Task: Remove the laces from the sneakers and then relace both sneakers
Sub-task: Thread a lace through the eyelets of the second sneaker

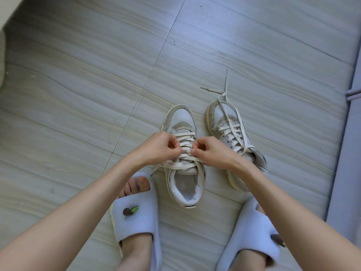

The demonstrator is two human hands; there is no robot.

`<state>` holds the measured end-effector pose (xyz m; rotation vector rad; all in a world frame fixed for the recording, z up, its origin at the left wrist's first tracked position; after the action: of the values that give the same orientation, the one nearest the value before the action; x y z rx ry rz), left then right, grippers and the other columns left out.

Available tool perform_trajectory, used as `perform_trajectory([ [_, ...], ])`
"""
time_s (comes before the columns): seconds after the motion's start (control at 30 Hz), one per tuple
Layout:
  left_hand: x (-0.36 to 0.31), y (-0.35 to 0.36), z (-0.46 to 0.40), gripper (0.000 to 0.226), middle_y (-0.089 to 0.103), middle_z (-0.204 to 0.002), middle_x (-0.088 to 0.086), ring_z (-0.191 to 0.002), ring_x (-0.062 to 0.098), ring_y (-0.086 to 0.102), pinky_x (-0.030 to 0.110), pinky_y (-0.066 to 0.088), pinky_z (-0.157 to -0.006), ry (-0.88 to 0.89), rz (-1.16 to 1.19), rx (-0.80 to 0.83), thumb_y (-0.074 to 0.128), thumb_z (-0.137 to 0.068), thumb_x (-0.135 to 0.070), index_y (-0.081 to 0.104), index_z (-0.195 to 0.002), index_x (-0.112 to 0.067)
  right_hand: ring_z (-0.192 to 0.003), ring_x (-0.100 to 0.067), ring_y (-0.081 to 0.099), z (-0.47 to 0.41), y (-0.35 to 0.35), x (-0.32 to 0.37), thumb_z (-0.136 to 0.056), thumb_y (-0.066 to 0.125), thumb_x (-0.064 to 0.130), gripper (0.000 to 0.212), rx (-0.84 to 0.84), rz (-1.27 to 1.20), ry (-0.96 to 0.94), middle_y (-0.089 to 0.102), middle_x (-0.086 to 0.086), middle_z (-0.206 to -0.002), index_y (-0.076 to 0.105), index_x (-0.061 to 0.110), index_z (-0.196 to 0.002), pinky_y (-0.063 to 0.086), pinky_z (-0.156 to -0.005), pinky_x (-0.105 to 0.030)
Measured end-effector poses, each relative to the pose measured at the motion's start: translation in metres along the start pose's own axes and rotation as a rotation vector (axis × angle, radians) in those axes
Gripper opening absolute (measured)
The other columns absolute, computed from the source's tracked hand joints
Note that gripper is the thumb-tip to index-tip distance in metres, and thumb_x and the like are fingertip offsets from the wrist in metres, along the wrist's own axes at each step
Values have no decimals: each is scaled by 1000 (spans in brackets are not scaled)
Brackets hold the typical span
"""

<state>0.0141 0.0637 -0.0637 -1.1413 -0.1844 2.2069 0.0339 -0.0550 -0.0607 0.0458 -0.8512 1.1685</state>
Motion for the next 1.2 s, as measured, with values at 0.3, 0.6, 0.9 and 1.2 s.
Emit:
perform_trajectory([
  [0.3,-20,-9,11,15,68,-82,-2,-80,12,62,22,45,-73,182,-5,25,58,-90,-21,52,-77,-24,-63,4,48,19,3,16,-92,57,21,11,-63,29,-161,53,9,-75,57,15,-83,37,-61,-12],
  [0.6,-7,-6,-6,14,57,-74,-9,-68,8,51,18,37,-57,43,-283,178,53,-92,-32,54,-80,-24,-77,-17,57,7,-7,24,-94,51,26,12,-17,317,-96,66,1,-82,54,19,-85,42,-67,-28],
  [0.9,2,-4,2,38,68,-80,-1,-78,7,60,22,47,-77,47,377,245,58,-86,-48,67,-78,-11,-73,-6,60,10,-18,4,-92,48,51,44,62,-9,32,67,10,-73,69,18,-72,42,-69,-22],
  [1.2,9,-21,2,11,60,-62,-9,-55,0,49,9,39,-58,44,353,90,62,-88,-19,68,-79,-18,-55,2,48,10,-29,0,-89,56,46,38,-15,-119,-12,55,17,-53,61,23,-58,35,-64,-22],
])
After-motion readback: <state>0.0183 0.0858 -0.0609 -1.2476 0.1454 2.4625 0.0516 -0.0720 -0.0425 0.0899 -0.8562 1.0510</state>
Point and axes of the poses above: each hand's wrist, its own z-axis away from the middle knuckle, its own y-axis out of the palm, x = y × z, the point moved 9 cm from there along -z, towards the middle knuckle
